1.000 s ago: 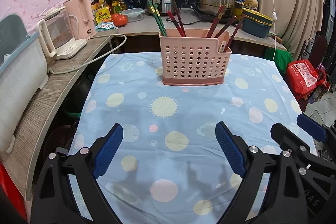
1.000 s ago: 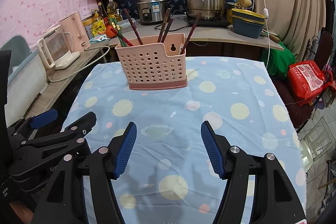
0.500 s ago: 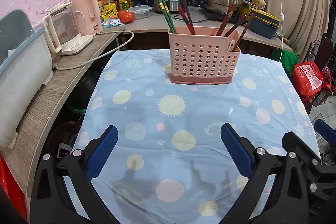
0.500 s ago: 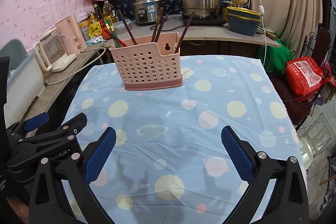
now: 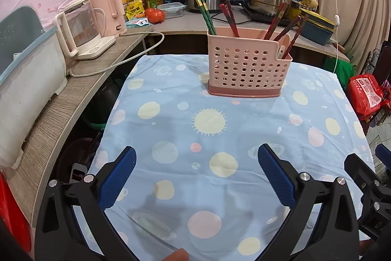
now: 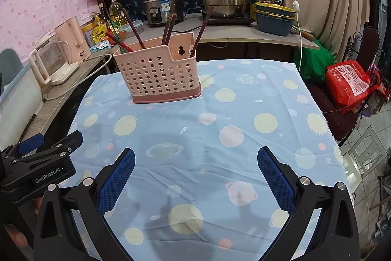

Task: Organize utensils

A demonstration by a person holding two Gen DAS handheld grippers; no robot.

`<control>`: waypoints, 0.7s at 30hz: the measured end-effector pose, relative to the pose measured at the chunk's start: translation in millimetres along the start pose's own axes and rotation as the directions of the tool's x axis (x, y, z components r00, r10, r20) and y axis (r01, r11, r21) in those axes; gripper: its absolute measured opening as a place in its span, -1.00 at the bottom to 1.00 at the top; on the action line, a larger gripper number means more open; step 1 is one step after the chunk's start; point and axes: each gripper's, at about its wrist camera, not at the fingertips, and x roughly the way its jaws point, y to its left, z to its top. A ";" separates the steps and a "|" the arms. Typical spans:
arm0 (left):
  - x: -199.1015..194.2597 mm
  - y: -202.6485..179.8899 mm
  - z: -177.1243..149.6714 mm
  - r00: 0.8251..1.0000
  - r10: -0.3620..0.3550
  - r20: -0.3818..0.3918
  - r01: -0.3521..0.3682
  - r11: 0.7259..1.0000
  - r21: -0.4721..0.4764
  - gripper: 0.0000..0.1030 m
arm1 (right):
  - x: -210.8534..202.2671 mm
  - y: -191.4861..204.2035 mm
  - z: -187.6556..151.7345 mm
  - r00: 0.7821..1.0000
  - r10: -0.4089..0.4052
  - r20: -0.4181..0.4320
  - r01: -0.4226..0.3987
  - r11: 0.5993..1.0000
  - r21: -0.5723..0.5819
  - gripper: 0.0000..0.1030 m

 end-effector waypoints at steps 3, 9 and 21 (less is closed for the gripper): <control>0.0 0.0 0.3 1.000 0.004 0.000 -0.004 1.000 0.002 0.85 | 0.3 -0.4 0.5 1.000 -0.001 0.003 0.001 1.000 0.003 0.88; 0.5 0.8 1.3 1.000 0.009 0.003 -0.009 1.000 0.003 0.86 | 1.5 0.0 2.1 1.000 -0.008 -0.001 0.008 1.000 0.000 0.88; 0.9 1.5 1.8 1.000 0.010 0.004 -0.010 1.000 0.003 0.86 | 4.2 -1.4 4.8 1.000 -0.009 0.001 0.009 1.000 0.002 0.88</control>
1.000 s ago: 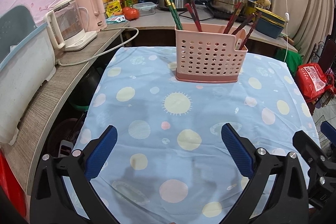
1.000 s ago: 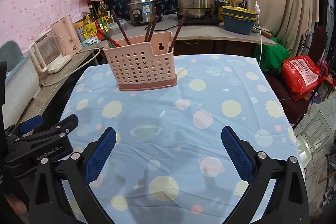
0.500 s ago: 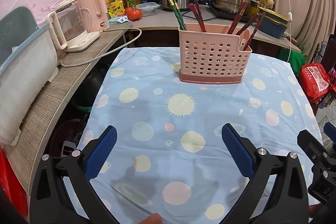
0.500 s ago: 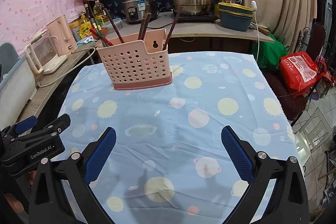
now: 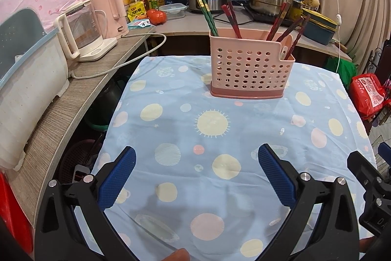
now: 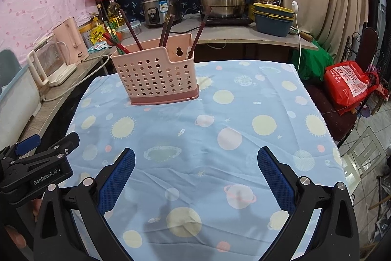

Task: Organize utensils

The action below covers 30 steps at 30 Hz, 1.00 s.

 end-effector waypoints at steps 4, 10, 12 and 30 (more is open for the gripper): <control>0.1 0.2 0.2 1.000 0.002 0.000 -0.002 1.000 0.000 0.86 | 0.3 -0.1 0.6 1.000 -0.001 0.001 0.001 1.000 0.000 0.88; 0.8 1.9 0.9 1.000 0.003 0.001 -0.003 1.000 0.002 0.86 | -0.5 -0.6 0.9 1.000 0.000 0.004 0.000 1.000 -0.001 0.88; 0.6 1.2 0.7 1.000 0.002 0.000 -0.002 1.000 0.000 0.86 | -1.0 -1.0 2.3 1.000 -0.001 0.006 0.001 1.000 -0.002 0.88; -6.4 -1.7 6.1 1.000 0.020 0.021 -0.020 1.000 0.000 0.86 | -3.0 2.1 5.3 1.000 -0.002 0.021 0.002 1.000 -0.007 0.88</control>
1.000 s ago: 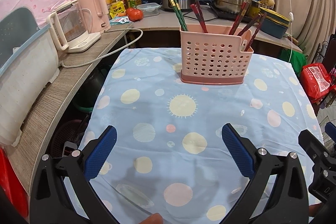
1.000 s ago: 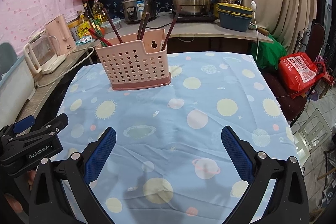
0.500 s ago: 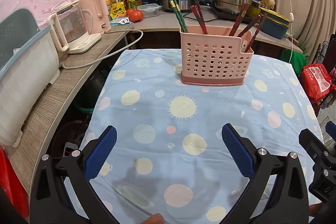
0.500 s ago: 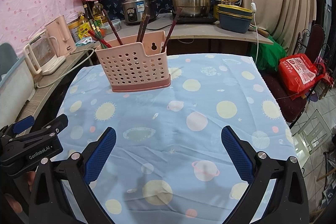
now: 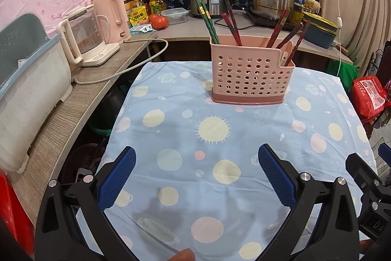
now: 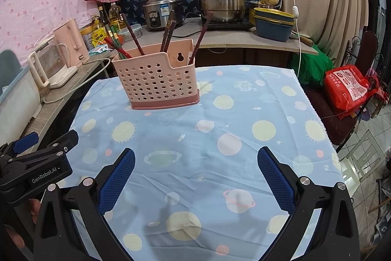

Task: Organize utensils

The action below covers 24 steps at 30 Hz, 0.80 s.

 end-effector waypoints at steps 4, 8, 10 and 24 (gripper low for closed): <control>-1.7 0.7 0.7 1.000 0.008 0.005 -0.008 1.000 -0.001 0.86 | -0.8 0.2 0.1 1.000 -0.001 0.003 0.001 1.000 -0.001 0.88; -5.2 -0.8 1.5 1.000 0.006 0.018 -0.006 1.000 0.005 0.86 | -1.9 0.9 0.2 1.000 0.000 0.007 0.000 1.000 -0.002 0.88; -6.9 -2.3 2.6 1.000 0.003 0.024 -0.003 1.000 0.011 0.86 | -2.2 0.9 0.0 1.000 0.000 0.008 0.000 1.000 -0.003 0.88; -9.7 -8.8 5.6 1.000 -0.004 0.031 0.003 1.000 0.025 0.86 | -2.6 -0.5 1.9 1.000 -0.001 0.012 0.001 1.000 -0.006 0.88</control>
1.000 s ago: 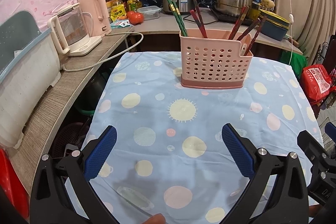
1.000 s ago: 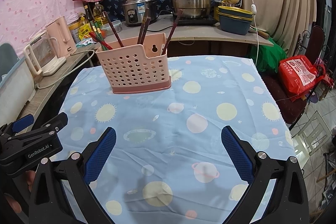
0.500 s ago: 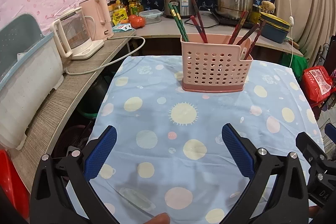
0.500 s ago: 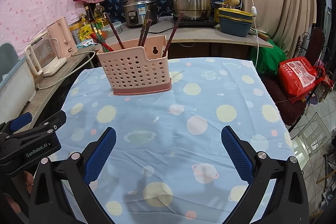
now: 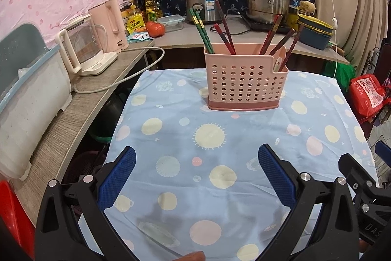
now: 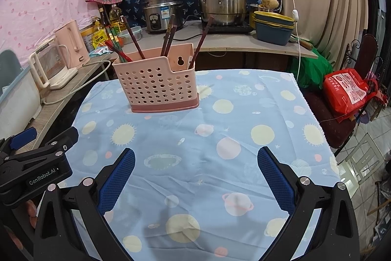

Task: Organize utensils

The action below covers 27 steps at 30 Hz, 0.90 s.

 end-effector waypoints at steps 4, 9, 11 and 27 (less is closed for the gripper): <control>0.9 1.0 0.3 1.000 0.002 -0.005 -0.002 1.000 -0.011 0.86 | 0.1 -0.3 1.6 1.000 0.001 -0.001 -0.001 1.000 -0.001 0.88; 1.6 1.8 -0.8 1.000 0.014 -0.005 -0.014 1.000 -0.017 0.86 | 0.1 0.6 2.1 1.000 0.001 -0.001 -0.001 1.000 -0.004 0.88; 1.6 2.0 -0.8 1.000 0.018 -0.003 -0.018 1.000 -0.018 0.86 | -0.4 1.1 1.5 1.000 0.000 -0.001 0.000 1.000 -0.004 0.88; 1.0 0.4 0.2 1.000 0.009 -0.005 -0.009 1.000 -0.007 0.86 | -1.7 7.3 0.8 1.000 0.001 0.002 -0.001 1.000 -0.011 0.88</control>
